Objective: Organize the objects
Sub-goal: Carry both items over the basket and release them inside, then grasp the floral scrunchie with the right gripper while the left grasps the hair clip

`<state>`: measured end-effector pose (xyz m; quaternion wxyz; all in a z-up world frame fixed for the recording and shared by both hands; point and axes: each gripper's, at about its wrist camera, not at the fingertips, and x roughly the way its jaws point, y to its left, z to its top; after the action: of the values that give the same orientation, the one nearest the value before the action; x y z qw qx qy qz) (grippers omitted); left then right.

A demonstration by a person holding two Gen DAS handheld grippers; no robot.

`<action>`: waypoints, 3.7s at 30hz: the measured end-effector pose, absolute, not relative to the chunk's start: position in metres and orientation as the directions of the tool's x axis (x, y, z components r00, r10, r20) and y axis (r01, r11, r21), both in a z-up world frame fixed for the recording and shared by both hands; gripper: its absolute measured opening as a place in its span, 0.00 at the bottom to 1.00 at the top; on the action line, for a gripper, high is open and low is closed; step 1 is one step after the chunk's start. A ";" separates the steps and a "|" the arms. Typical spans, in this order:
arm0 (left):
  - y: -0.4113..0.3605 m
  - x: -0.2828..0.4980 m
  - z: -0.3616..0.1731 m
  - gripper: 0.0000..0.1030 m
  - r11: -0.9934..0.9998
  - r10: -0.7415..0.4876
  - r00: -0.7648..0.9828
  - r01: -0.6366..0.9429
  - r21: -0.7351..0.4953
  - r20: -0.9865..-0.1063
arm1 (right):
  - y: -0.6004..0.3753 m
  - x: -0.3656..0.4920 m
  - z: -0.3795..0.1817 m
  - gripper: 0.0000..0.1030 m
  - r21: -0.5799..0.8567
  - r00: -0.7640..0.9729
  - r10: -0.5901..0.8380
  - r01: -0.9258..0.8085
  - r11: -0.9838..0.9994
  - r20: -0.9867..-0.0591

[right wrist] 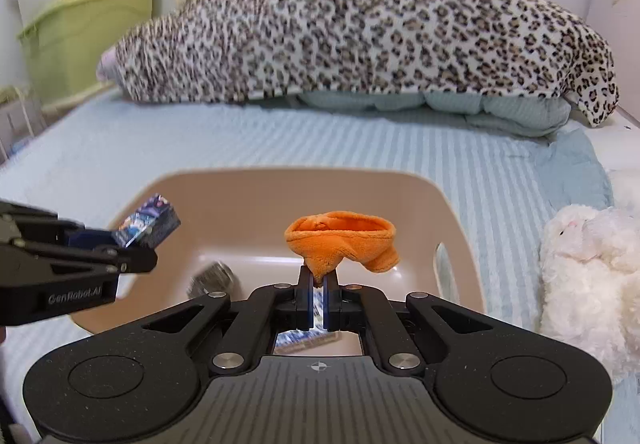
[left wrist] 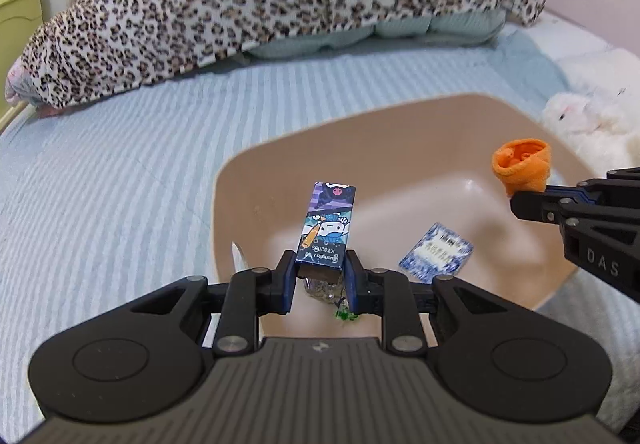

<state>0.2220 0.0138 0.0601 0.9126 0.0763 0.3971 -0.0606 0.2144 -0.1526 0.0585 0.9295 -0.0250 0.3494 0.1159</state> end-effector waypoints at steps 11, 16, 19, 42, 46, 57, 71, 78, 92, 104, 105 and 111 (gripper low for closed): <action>0.016 0.230 0.045 0.30 0.979 -0.038 0.627 0.178 0.095 -0.778 | -0.154 0.227 0.023 0.10 0.033 0.652 0.166 -0.211 0.977 -0.740; 0.016 0.216 0.068 0.69 0.980 -0.018 0.668 0.158 0.118 -0.744 | -0.158 0.216 0.037 0.54 0.041 0.679 0.163 -0.191 0.981 -0.716; 0.017 0.204 0.081 0.70 0.979 -0.020 0.683 0.161 0.124 -0.730 | -0.161 0.207 0.050 0.64 0.045 0.696 0.161 -0.182 0.982 -0.700; 0.072 0.140 0.054 0.79 0.965 -0.036 0.592 0.230 0.126 -0.805 | -0.161 0.115 0.044 0.95 0.103 0.647 0.189 -0.168 0.980 -0.738; 0.074 0.144 0.032 0.79 0.958 -0.026 0.559 0.252 0.140 -0.829 | -0.154 0.116 0.025 0.95 0.121 0.606 0.204 -0.175 0.977 -0.769; 0.067 0.157 -0.013 0.78 0.913 -0.086 0.505 0.385 0.135 -0.859 | -0.129 0.125 -0.011 0.95 0.131 0.524 0.226 -0.212 0.968 -0.821; 0.059 0.159 -0.036 0.65 0.869 -0.185 0.475 0.487 0.083 -0.860 | -0.112 0.139 -0.030 0.77 0.170 0.506 0.274 -0.244 0.955 -0.818; 0.057 0.152 -0.034 0.36 0.867 -0.214 0.462 0.496 0.051 -0.861 | -0.108 0.137 -0.028 0.38 0.183 0.513 0.301 -0.268 0.946 -0.804; 0.052 0.148 -0.031 0.10 0.883 -0.198 0.456 0.468 0.045 -0.868 | -0.106 0.130 -0.026 0.08 0.177 0.496 0.318 -0.311 0.934 -0.808; 0.062 0.124 -0.016 0.10 0.910 -0.185 0.464 0.414 0.027 -0.867 | -0.119 0.111 -0.001 0.07 0.179 0.539 0.339 -0.328 0.928 -0.771; 0.062 0.122 -0.014 0.10 0.912 -0.181 0.468 0.408 0.029 -0.865 | -0.120 0.109 0.002 0.07 0.177 0.547 0.338 -0.326 0.929 -0.766; 0.063 0.104 0.012 0.10 0.925 -0.178 0.532 0.377 0.043 -0.828 | -0.129 0.096 0.019 0.07 0.194 0.574 0.356 -0.325 0.926 -0.738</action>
<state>0.1040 0.0631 0.0121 0.8685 0.1088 0.4566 -0.1596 0.0960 -0.1294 0.0195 0.8869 0.0183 0.4198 0.1921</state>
